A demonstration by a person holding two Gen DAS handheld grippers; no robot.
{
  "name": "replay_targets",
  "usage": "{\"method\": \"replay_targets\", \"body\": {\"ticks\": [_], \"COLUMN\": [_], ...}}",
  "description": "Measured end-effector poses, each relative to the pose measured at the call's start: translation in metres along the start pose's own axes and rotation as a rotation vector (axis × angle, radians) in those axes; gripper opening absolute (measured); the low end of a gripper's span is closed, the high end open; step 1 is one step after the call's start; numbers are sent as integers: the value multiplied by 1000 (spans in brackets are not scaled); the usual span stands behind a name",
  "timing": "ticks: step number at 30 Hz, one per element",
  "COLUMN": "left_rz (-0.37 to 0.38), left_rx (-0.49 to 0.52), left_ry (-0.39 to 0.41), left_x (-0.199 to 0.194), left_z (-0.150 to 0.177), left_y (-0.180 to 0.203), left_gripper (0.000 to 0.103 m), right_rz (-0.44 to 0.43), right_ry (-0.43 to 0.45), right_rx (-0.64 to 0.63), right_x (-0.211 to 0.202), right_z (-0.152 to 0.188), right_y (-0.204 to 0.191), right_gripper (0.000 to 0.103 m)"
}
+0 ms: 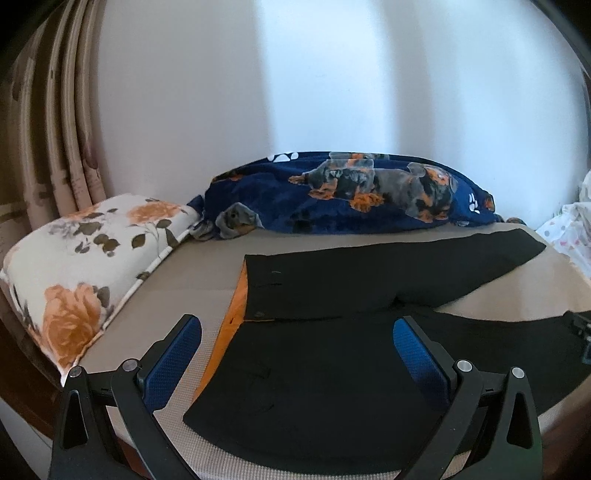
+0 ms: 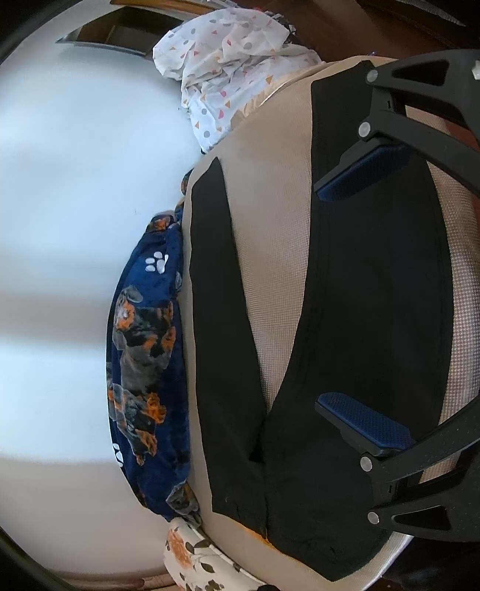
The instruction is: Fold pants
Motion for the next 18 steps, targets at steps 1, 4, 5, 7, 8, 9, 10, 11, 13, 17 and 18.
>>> {"method": "replay_targets", "body": {"ticks": [1, 4, 5, 7, 8, 9, 10, 11, 13, 17, 18], "left_rz": [4, 25, 64, 96, 73, 51, 54, 64, 75, 159, 193], "left_rx": [1, 40, 55, 54, 41, 28, 20, 15, 14, -25, -48], "left_ry": [-19, -60, -87, -152, -160, -162, -169, -179, -211, -288, -315], "left_x": [5, 24, 36, 63, 76, 91, 104, 118, 155, 226, 245], "left_z": [-4, -18, -24, -34, -40, -46, -51, -55, -65, -81, -85], "left_y": [-3, -13, -17, -33, -45, -60, -70, -79, -99, -132, -140], "left_gripper": [103, 103, 103, 103, 103, 103, 103, 103, 102, 87, 81], "right_rz": [-11, -81, -91, -113, -127, -136, -139, -143, -147, -156, -160], "right_ry": [-4, -8, -9, -18, -25, -34, -43, -55, -77, -119, -133], "right_rx": [-2, -10, -11, -15, -18, -23, -27, -35, -51, -73, -79], "right_x": [0, 1, 2, 7, 11, 15, 20, 26, 37, 59, 65], "right_z": [-2, -7, -8, -10, -11, -12, -13, -13, -15, -20, -20], "right_y": [-1, -6, -7, -13, -16, -20, -23, -28, -35, -49, -53], "right_gripper": [103, 103, 103, 103, 103, 103, 103, 103, 103, 103, 103]}}
Point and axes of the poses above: each gripper's, at about its wrist camera, not at the fingertips, and x roughly the way its jaws point, y to its right, z to its underside, the point moved 4 cm from there along x, roughly the way its jaws point, and after that the axes turned 6 degrees about -y, right-handed, at the moved point
